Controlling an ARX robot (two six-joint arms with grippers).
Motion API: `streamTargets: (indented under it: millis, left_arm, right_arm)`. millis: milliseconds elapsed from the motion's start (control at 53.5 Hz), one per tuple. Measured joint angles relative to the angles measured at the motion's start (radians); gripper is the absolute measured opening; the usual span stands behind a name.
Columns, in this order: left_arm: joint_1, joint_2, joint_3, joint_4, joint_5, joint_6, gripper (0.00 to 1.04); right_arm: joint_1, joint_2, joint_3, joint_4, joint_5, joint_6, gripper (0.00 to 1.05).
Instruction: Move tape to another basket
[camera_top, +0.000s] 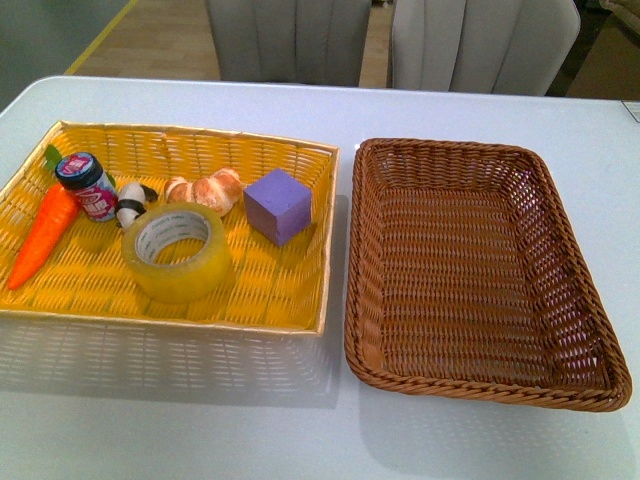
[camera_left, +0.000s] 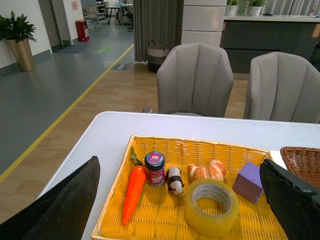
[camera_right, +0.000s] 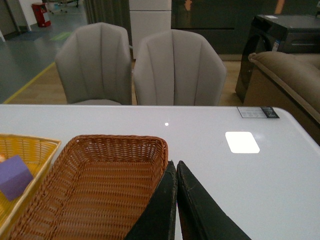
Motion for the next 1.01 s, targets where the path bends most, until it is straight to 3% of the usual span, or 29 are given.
streamTargets:
  millis: [935, 1009]
  left_arm:
    - [0.0, 0.0, 0.0, 0.0, 0.0, 0.0, 0.96]
    - [0.0, 0.0, 0.0, 0.0, 0.0, 0.0, 0.96]
  right_arm:
    - [0.0, -0.452, 0.0, -0.435, 0.0, 0.0, 0.02]
    - [0.001, -0.546, 0.0, -0.562, -0.002, 0.0, 0.02]
